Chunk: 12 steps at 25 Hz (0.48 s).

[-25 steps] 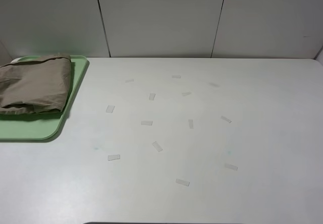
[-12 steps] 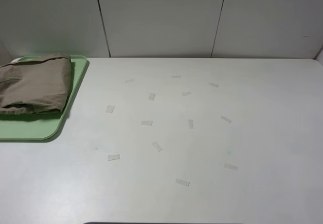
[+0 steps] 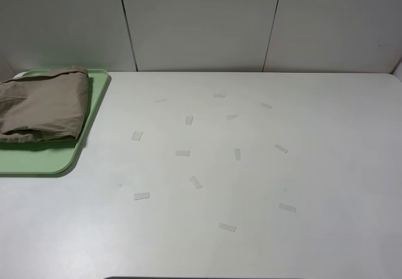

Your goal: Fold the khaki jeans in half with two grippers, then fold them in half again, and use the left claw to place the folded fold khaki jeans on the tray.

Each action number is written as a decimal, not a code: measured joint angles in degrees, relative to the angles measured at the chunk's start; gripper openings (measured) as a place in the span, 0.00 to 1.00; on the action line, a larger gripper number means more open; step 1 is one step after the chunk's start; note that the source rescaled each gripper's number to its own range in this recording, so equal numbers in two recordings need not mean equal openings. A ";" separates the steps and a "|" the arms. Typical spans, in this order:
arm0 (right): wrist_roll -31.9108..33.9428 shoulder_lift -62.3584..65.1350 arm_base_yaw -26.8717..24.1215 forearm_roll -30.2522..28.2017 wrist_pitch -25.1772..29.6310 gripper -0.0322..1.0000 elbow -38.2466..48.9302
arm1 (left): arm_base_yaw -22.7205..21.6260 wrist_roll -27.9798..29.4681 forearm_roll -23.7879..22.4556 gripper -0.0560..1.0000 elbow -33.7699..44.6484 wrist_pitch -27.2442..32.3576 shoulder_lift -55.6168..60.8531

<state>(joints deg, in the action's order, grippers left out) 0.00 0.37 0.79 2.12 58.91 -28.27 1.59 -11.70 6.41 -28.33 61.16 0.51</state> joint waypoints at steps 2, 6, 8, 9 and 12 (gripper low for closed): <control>-0.31 0.00 0.00 0.00 0.00 1.00 0.00 | 0.00 -0.38 0.26 1.00 0.00 0.00 0.00; 0.00 0.00 0.00 0.00 0.00 1.00 0.00 | 0.00 -0.57 0.31 1.00 0.00 0.00 0.00; 0.00 0.00 0.00 0.00 0.00 1.00 0.00 | 0.00 -0.57 0.31 1.00 0.00 0.00 0.00; 0.00 0.00 0.00 0.00 0.00 1.00 0.00 | 0.00 -0.57 0.31 1.00 0.00 0.00 0.00; 0.00 0.00 0.00 0.00 0.00 1.00 0.00 | 0.00 -0.62 0.31 1.00 0.00 0.00 0.00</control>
<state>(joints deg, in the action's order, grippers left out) 0.00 0.37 0.79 2.12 58.91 -28.27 1.59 -12.32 6.72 -28.33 61.16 0.51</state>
